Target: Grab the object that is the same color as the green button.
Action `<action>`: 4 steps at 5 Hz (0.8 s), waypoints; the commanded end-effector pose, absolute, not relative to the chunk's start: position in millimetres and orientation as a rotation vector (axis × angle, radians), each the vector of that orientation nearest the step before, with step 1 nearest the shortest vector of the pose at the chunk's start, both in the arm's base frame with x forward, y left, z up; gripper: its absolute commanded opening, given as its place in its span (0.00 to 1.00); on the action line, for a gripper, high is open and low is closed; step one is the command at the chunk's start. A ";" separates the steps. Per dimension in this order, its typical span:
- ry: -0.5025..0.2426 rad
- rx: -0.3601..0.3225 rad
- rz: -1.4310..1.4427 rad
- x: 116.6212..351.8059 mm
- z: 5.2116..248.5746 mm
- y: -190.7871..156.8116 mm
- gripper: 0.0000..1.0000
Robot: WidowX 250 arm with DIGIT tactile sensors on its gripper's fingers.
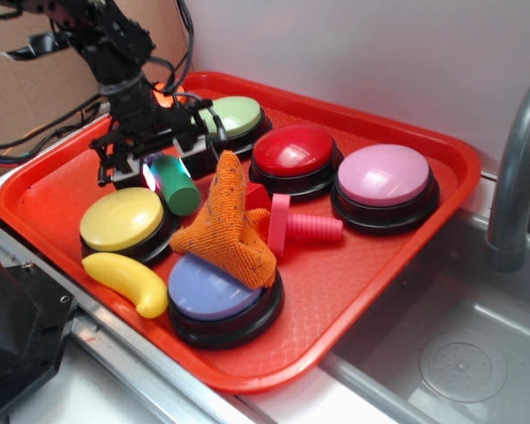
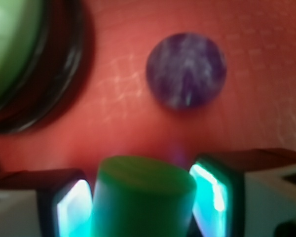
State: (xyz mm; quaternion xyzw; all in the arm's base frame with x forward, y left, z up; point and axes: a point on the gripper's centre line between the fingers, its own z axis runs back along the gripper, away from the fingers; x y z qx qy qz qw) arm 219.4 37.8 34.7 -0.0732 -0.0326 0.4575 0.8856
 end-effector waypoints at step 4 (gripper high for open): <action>-0.138 0.049 0.464 252.9 162.5 66.2 0.00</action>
